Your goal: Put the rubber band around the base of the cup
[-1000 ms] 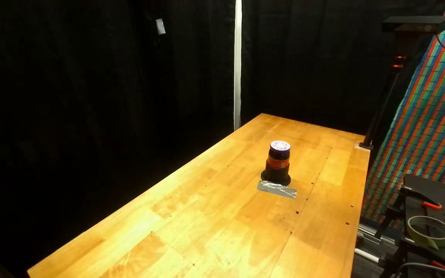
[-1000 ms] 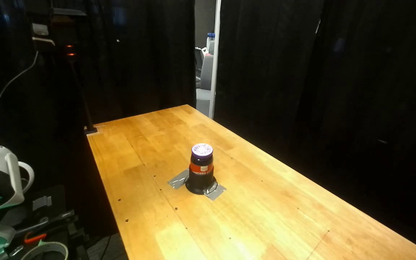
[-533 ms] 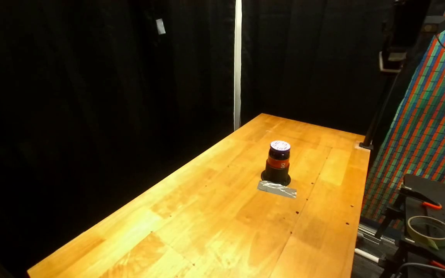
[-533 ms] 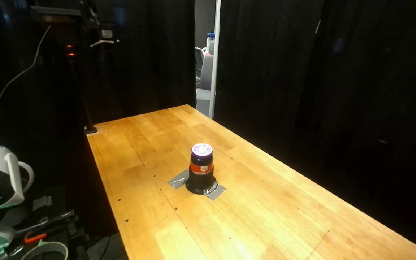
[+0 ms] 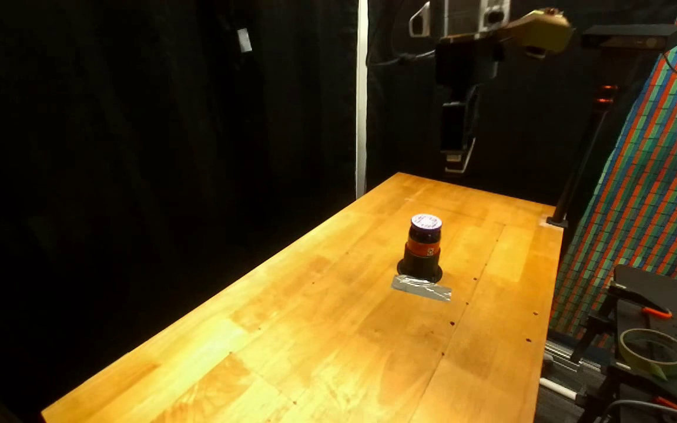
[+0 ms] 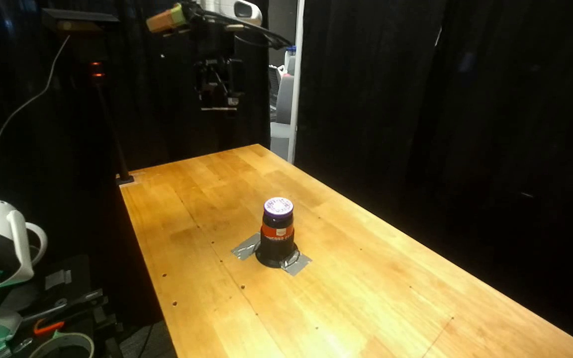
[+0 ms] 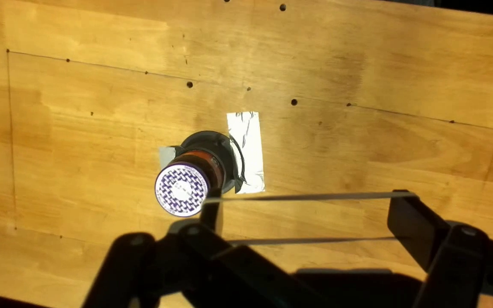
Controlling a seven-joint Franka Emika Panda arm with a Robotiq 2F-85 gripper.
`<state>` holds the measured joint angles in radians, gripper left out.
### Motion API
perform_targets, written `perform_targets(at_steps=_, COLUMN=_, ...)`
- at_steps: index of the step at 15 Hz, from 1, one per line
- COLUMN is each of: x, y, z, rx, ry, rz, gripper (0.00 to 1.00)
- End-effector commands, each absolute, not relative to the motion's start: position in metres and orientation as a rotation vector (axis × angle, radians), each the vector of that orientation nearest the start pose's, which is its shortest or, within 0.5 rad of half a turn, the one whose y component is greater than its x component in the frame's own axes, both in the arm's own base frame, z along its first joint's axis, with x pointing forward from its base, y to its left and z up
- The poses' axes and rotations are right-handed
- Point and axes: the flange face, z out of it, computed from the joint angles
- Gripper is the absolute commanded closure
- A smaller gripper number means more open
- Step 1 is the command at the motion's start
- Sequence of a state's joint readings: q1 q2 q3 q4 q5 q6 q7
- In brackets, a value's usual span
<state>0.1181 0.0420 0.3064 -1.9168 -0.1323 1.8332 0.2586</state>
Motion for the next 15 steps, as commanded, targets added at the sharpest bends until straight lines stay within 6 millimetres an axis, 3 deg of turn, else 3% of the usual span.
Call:
perform_targets(at_steps=1, x=0.557, y=0.201, z=0.425, rx=-3.243, ry=-0.285, rz=0.206, gripper=0.00)
perform_targets(at_steps=6, x=0.585, y=0.170, z=0.372, rx=-3.242, ry=-0.146, rz=0.292, gripper=0.00)
perform_targets(at_steps=15, x=0.627, y=0.116, z=0.297, rx=-3.266, ry=0.160, rz=0.319, gripper=0.00)
